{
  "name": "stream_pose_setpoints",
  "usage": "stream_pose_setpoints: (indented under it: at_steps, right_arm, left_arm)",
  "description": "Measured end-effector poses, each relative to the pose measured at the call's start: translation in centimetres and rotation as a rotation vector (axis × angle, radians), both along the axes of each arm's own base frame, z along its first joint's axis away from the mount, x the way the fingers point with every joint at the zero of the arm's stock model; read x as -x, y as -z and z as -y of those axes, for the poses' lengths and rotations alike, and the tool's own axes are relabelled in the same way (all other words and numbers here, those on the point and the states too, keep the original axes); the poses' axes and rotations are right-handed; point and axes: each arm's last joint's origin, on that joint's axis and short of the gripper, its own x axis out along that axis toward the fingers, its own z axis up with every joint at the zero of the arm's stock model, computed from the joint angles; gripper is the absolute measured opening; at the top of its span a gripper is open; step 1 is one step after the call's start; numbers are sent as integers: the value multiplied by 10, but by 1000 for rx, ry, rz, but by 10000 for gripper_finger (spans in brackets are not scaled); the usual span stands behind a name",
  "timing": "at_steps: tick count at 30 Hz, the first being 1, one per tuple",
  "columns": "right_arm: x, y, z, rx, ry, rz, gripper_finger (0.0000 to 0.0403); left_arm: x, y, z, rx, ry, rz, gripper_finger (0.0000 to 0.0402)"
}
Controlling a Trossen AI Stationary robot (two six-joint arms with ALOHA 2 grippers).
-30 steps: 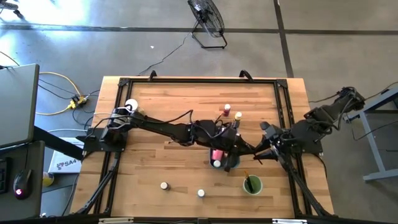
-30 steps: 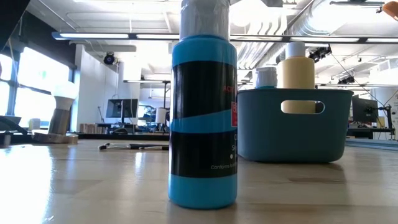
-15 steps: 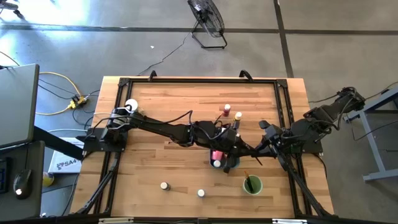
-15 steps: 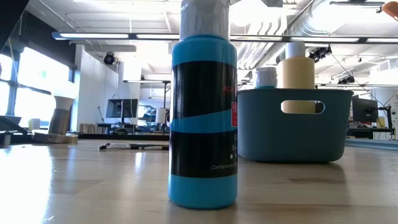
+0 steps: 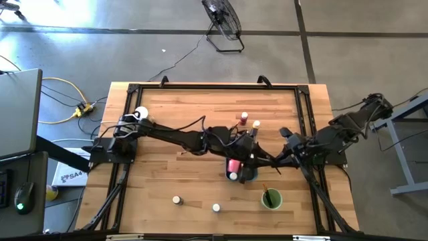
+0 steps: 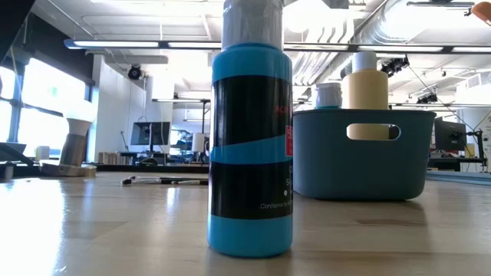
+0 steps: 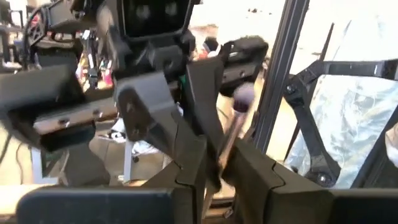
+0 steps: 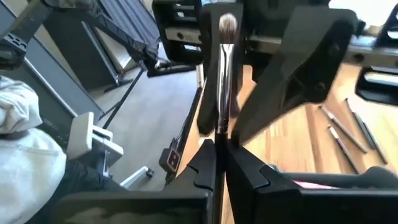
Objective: Pick & Place Paint Supplies
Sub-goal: Put the black and silver paint brush into the green cup
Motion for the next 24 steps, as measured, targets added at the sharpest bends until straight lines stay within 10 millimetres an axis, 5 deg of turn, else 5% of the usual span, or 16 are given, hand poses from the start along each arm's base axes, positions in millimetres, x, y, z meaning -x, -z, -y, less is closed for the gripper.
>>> stream_pose_setpoints:
  at_steps: [13, 24]
  right_arm:
    - [38, -14, 12, 46, 114, 130, 8]
    - [53, 40, -22, 49, 289, 109, 8]
  left_arm:
    - [24, -30, -12, -53, -3, -29, 69]
    - [50, -54, -18, -125, -97, -77, 70]
